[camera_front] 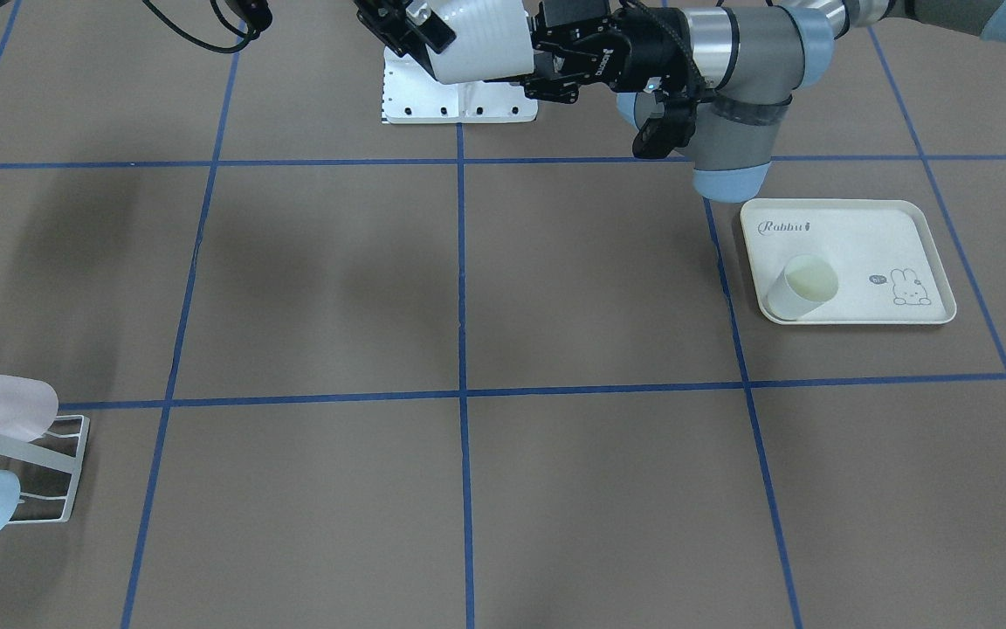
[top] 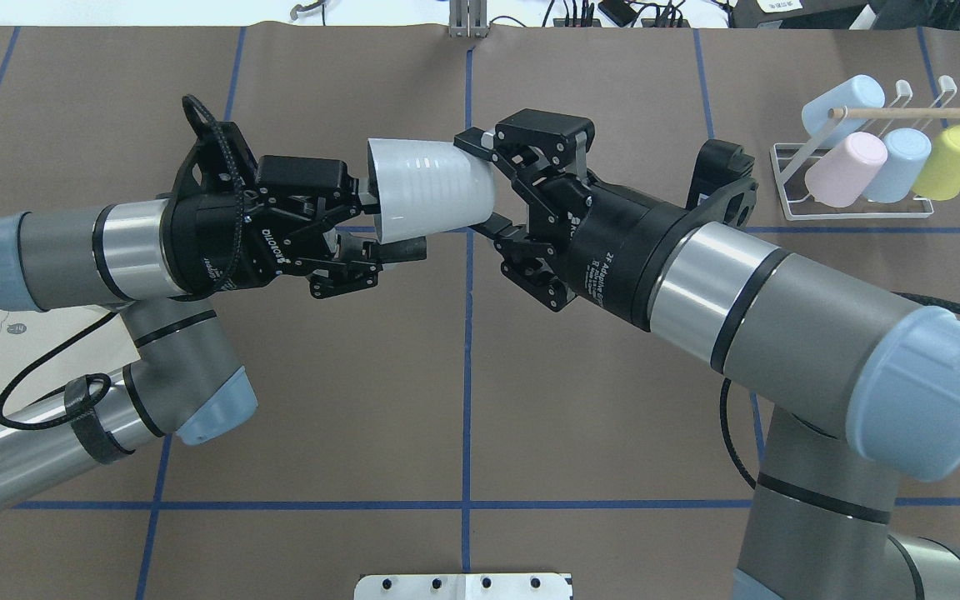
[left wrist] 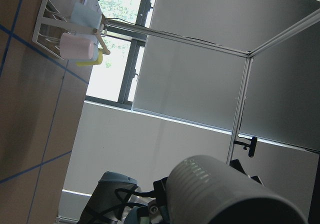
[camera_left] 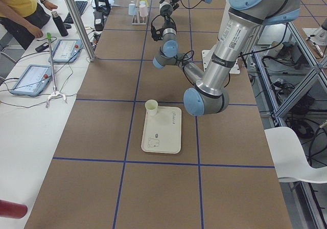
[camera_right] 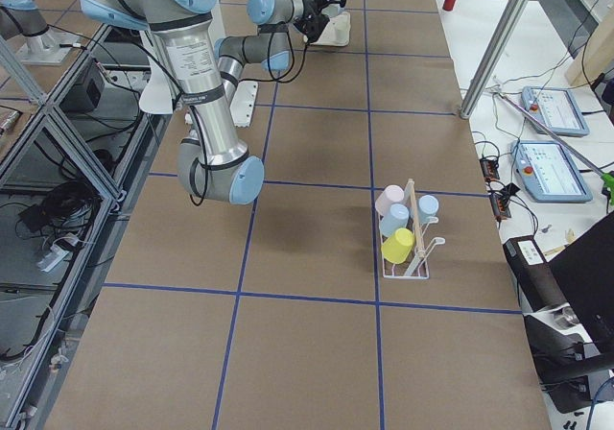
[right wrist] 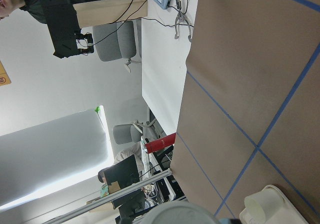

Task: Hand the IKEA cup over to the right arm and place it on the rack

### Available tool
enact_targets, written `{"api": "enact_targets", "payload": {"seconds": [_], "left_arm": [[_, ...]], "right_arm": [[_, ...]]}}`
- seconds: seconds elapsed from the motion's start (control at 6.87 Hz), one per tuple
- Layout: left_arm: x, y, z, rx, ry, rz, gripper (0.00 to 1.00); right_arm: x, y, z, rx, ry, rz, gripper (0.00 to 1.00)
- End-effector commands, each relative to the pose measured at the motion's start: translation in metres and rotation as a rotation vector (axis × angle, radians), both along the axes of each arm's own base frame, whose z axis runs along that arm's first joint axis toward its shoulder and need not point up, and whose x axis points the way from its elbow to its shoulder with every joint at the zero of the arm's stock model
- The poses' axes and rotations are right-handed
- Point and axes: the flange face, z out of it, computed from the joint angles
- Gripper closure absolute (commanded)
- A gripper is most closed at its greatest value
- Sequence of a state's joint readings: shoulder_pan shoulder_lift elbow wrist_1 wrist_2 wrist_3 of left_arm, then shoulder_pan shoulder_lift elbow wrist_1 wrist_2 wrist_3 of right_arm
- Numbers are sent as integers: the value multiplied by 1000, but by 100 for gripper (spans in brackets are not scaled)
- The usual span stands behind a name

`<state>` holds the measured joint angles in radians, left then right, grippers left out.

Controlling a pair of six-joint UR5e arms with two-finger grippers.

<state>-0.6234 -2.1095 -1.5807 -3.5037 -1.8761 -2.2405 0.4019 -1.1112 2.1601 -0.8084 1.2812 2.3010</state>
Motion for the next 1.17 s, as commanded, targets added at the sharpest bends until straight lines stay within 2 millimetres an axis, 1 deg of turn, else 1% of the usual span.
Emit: {"api": "enact_targets", "payload": {"seconds": [0.0, 0.15, 0.29, 0.44, 0.58, 0.73, 0.87, 1.02], "left_arm": [[1, -1, 4, -4, -8, -1, 0], [4, -5, 11, 5, -31, -32, 0], [15, -11, 17, 30, -91, -91, 0], [20, -16, 16, 45, -139, -136, 0], [21, -20, 15, 45, -162, -152, 0], [20, -22, 16, 40, -168, -156, 0], [21, -22, 15, 39, -167, -155, 0], [21, -23, 17, 34, -173, -157, 0]], "right_arm": [[2, -1, 0, 1, 1, 5, 100], [4, -10, 12, -2, 50, 34, 100], [17, -27, 38, -2, 125, 83, 100], [31, -43, 70, 54, 280, 141, 100], [50, -68, 99, 100, 490, 209, 100], [73, -104, 115, 121, 749, 260, 100], [102, -140, 138, 109, 984, 289, 100], [128, -185, 175, 62, 1127, 323, 100]]}}
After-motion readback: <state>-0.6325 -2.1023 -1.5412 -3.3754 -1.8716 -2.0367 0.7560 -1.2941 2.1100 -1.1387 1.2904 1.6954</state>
